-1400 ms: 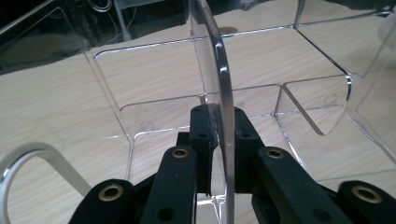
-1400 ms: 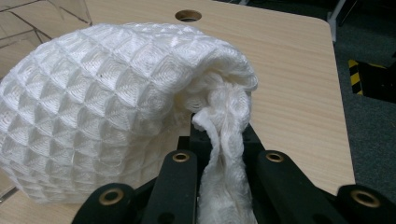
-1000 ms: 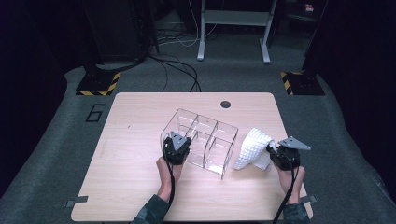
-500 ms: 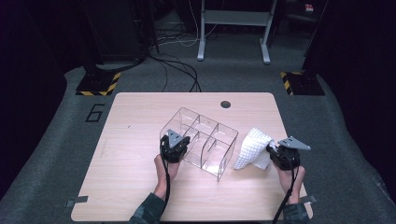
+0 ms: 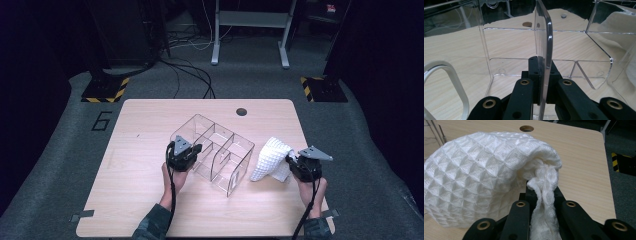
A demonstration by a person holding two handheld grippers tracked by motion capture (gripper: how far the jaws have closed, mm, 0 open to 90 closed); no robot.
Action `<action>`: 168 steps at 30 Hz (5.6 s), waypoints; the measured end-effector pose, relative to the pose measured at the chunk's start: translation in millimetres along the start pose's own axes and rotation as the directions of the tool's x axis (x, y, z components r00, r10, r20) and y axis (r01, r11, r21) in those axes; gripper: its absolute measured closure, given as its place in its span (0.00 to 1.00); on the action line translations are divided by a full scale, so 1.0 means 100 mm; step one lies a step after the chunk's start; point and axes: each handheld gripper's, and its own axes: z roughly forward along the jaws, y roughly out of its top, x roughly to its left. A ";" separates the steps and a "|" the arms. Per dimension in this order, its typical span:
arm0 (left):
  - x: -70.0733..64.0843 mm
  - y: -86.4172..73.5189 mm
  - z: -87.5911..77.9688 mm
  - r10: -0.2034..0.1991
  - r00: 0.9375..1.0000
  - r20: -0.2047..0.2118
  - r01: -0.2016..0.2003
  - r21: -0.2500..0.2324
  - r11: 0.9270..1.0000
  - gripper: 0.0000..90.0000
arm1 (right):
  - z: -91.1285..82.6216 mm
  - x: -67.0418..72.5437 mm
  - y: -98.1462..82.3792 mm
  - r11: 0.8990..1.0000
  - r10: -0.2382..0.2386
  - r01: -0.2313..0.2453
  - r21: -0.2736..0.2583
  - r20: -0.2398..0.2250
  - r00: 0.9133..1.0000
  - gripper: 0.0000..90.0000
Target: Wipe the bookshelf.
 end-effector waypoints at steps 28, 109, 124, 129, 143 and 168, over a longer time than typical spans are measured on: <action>0.21 0.02 0.04 0.103 0.974 0.203 -0.091 -0.068 0.994 0.97 | 0.00 0.02 0.03 1.000 -0.006 0.006 -0.003 0.003 1.000 0.92; -0.37 -0.28 -0.94 0.159 0.984 0.077 -0.151 -0.103 0.983 0.17 | 0.05 0.15 0.07 1.000 -0.014 0.014 0.006 -0.023 1.000 0.92; -0.73 -0.42 -0.97 0.228 0.964 0.137 -0.214 -0.109 0.971 0.18 | 0.05 0.16 0.08 1.000 -0.027 0.027 0.006 -0.018 0.999 0.92; -0.81 -0.46 -0.87 0.250 0.954 0.167 -0.238 -0.084 0.968 0.25 | 0.06 0.17 0.09 1.000 -0.025 0.025 0.003 -0.018 1.000 0.92; -0.85 -0.52 -0.67 0.308 0.915 0.262 -0.307 -0.046 0.951 0.76 | 0.06 0.19 0.09 1.000 -0.020 0.020 0.003 -0.024 1.000 0.92; -0.61 -0.52 -0.67 0.337 0.860 0.382 -0.338 -0.067 0.939 0.91 | 0.08 0.22 0.10 0.999 -0.034 0.035 0.005 -0.037 0.999 0.92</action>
